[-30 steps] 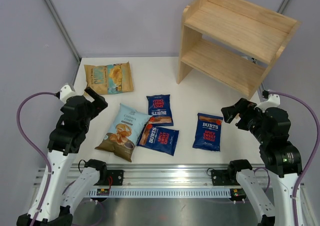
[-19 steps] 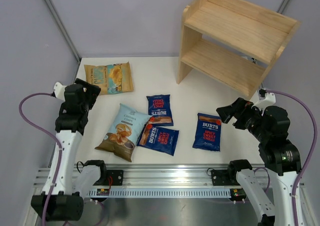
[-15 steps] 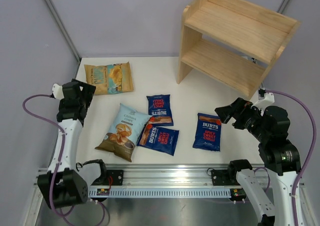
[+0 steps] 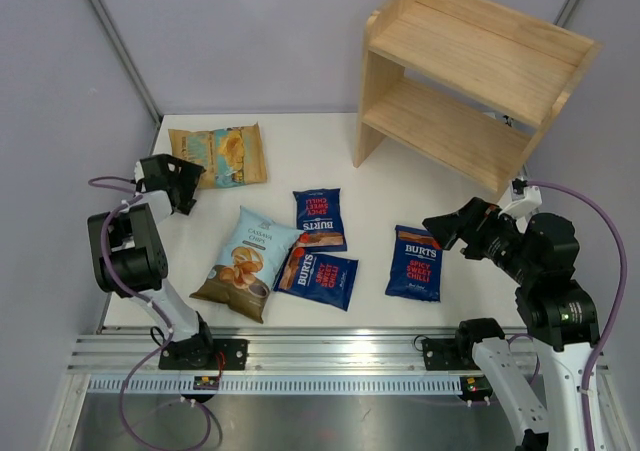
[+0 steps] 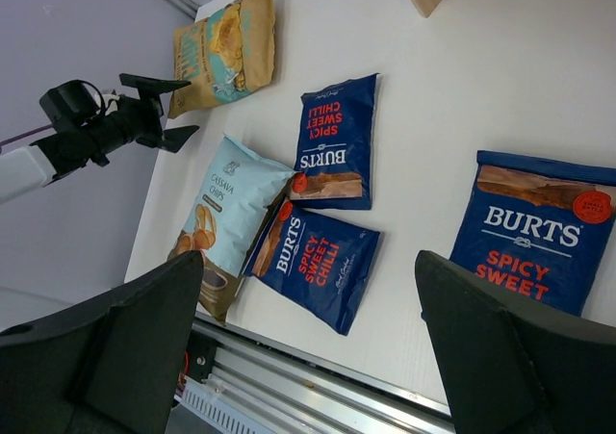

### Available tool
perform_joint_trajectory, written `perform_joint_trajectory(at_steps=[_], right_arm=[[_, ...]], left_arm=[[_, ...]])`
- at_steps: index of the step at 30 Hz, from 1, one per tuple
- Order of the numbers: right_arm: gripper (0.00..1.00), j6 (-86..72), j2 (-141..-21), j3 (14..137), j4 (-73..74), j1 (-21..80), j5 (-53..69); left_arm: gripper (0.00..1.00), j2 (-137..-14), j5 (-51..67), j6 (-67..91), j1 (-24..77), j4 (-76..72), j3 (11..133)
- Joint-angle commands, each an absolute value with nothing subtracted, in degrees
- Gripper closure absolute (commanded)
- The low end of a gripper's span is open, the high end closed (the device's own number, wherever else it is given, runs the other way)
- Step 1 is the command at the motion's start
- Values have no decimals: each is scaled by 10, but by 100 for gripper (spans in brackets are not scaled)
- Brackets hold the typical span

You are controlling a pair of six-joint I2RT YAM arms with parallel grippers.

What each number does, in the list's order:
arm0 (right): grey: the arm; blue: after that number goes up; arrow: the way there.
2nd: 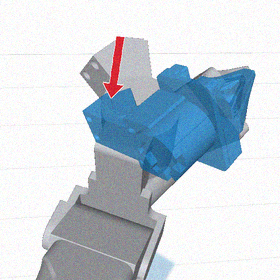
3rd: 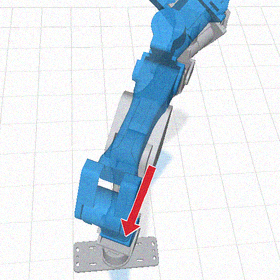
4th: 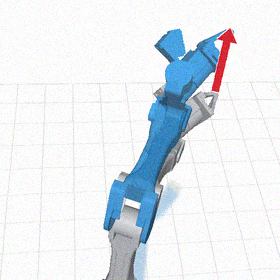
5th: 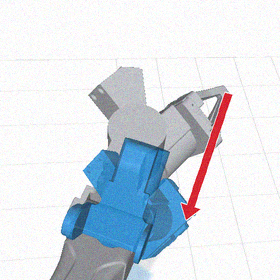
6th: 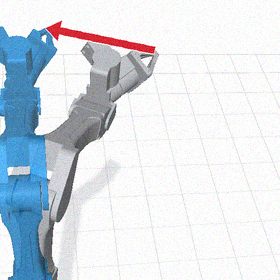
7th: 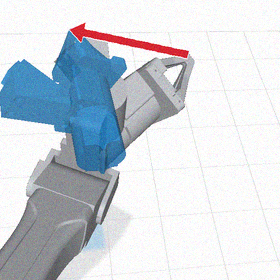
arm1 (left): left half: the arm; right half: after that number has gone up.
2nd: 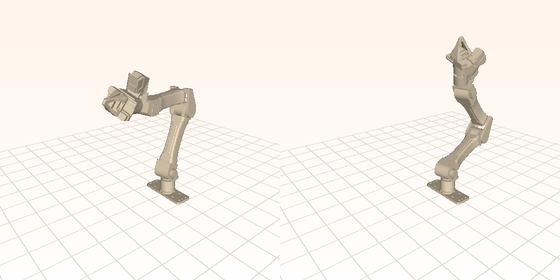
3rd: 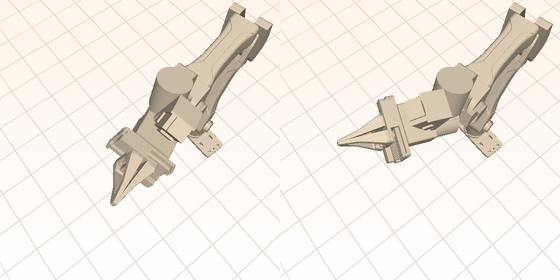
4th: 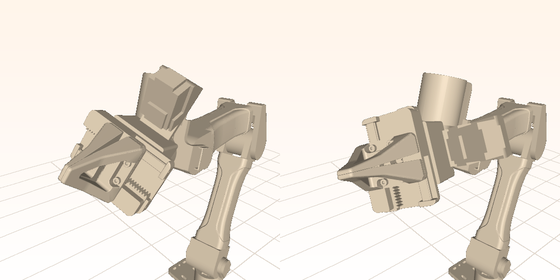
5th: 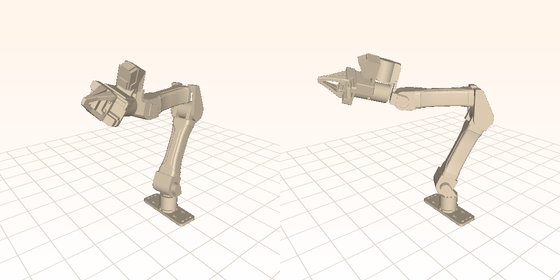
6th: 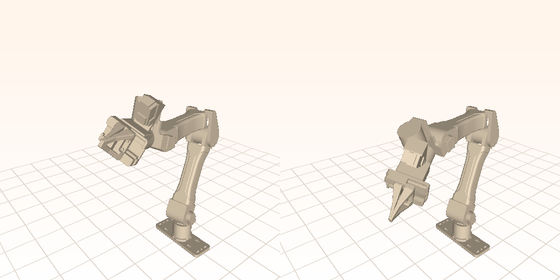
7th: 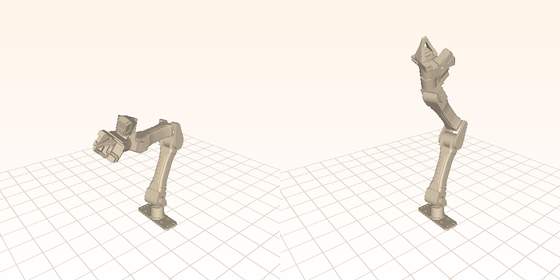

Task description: Place and organize the chips bags onto the shelf

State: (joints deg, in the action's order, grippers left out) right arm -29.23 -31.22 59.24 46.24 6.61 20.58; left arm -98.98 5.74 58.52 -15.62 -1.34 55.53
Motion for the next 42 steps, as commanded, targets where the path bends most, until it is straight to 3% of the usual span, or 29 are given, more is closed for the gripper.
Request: perform_joint_trajectory(at_steps=[1,12,14,15,16,18,22,29,34,42], right_arm=[[0,-280,-322,602,434,69,240],[0,-279,-342,599,412,69,261],[0,-279,-342,604,411,69,259],[1,-279,-343,606,411,69,258],[1,-280,-343,606,411,69,256],[0,-286,-344,605,407,69,253],[0,-296,-347,595,389,69,254],[1,-316,-359,577,361,69,259],[0,-329,-357,563,338,69,247],[1,-339,-366,536,316,69,258]], left_arm=[[1,-999,81,577,-161,-125,576],[1,-1111,94,622,-168,-240,582],[5,-1121,91,628,-168,-257,581],[9,-1128,91,635,-168,-264,578],[21,-1131,91,638,-168,-271,577],[29,-1137,95,645,-169,-288,576],[70,-1141,112,650,-168,-321,581],[100,-1113,191,696,-168,-469,584],[100,-1117,275,752,-166,-541,628],[100,-1069,314,828,-161,-595,623]])
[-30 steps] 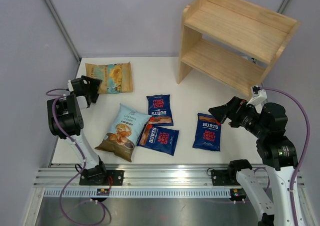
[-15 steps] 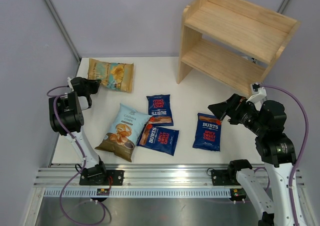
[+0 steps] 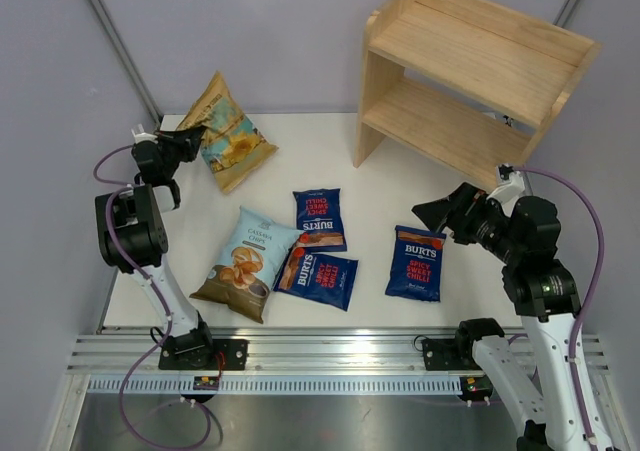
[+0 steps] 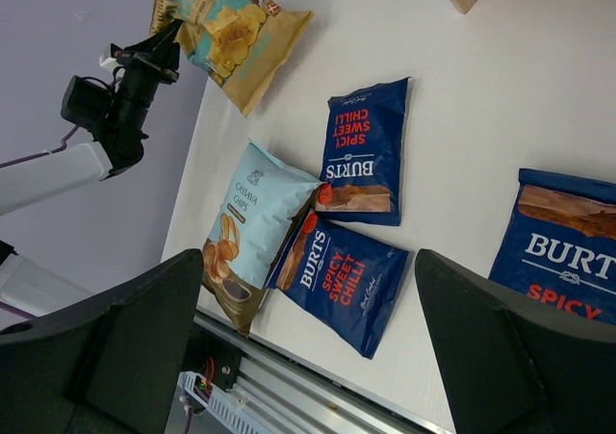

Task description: Place and organize the chips bags onto the shelf

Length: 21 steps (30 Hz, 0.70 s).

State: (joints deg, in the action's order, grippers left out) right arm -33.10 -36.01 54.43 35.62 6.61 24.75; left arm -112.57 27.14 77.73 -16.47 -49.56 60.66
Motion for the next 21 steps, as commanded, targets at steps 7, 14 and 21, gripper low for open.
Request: perform_joint_trajectory(at_steps=[7,14,21], right_arm=[[1,-368,-387,494,210,69,341],[1,-445,-452,429,-37,92,450],[0,-436,-540,393,-221,188,401]], left_arm=[[100,-968,337,864,-136,-556,602],[100,-856,342,896,-75,-406,578],[100,-797,330,964,-4,-401,561]])
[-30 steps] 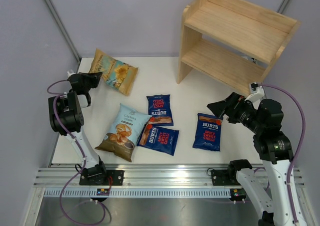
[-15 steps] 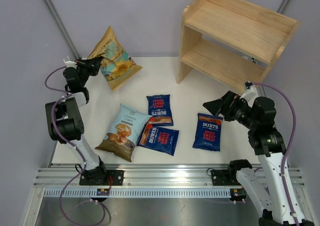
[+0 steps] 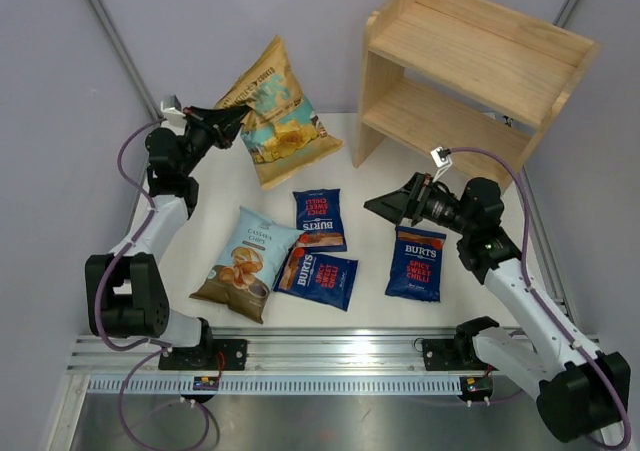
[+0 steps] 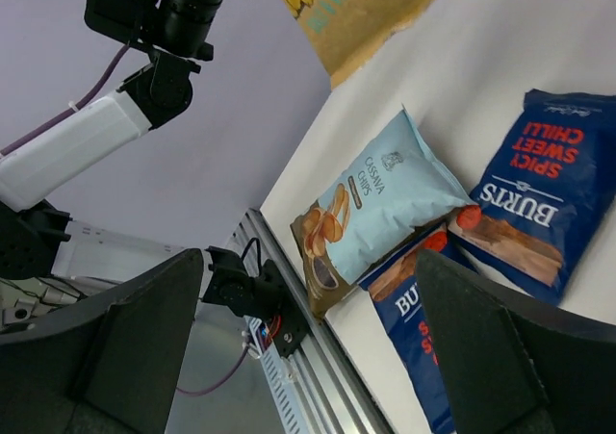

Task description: Place and organize the chips bags onto the shelf

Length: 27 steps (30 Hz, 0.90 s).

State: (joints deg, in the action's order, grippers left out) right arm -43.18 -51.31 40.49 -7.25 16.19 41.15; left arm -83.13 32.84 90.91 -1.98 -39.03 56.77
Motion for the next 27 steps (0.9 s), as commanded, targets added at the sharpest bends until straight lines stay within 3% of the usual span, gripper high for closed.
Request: perform_joint_trajectory(at_steps=[1,14,21,27], right_arm=[[1,-432,-549,392,-248,209,389],[1,-424,-608,302,-457,318,231],[1,-421,-597,250,-615,341,217],[0,-396,-570,251,-624,344,185]], left_arm=[[100,-780,326,972,13,-401,554],[100,-686,252,1075,152,-436,494],[100,-672,211,1083,229,-447,491],[100,-675,200,1092,286,-468,474]])
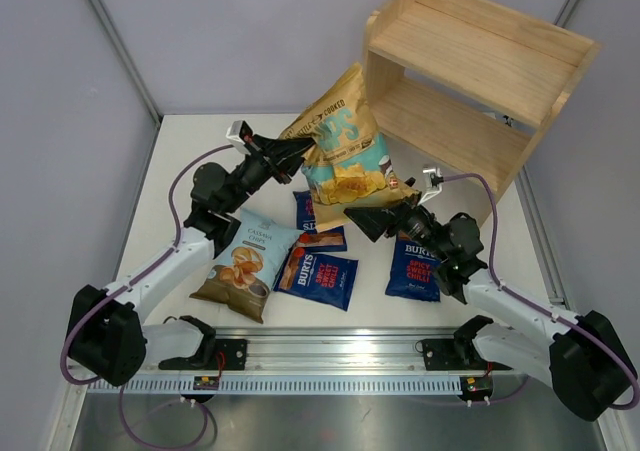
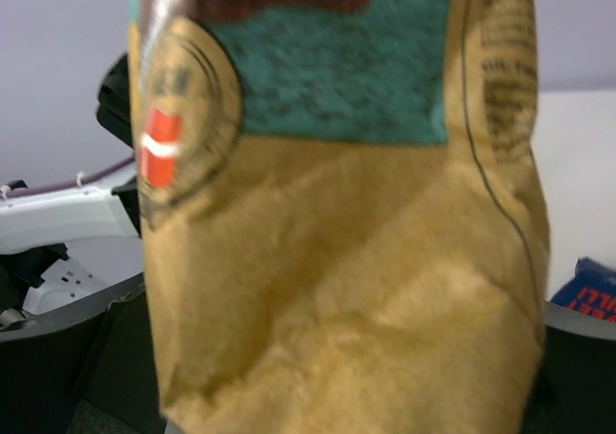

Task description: Place and organize the chips bags onto the shelf

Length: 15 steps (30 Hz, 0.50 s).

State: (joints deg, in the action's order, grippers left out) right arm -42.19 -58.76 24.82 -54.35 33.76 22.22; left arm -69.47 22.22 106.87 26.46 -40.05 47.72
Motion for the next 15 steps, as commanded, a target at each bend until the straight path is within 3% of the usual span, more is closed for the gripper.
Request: perform_joint_trajectory(at_steps=[1,3,5,6,11,15], right_arm=[[1,-393,-563,246,-633,344,177],[4,-390,-551,245,-635,344,166],[20,-382,-534,244,-626,344,147],[33,-379,-523,240,-613,344,122],[61,-378,-487,225,-569,344,105],[71,-405,-453,203,-515,344,101]], left_arm=[[100,-678,200,1092,292,-468,472],[100,-680,208,1092,301,-467,468],[100,-687,221,1093,301,-468,464],[100,-692,228,1089,301,-470,467],[100,-731,332,997,284,-393,548],[100,-758,378,905,261,-341,606]])
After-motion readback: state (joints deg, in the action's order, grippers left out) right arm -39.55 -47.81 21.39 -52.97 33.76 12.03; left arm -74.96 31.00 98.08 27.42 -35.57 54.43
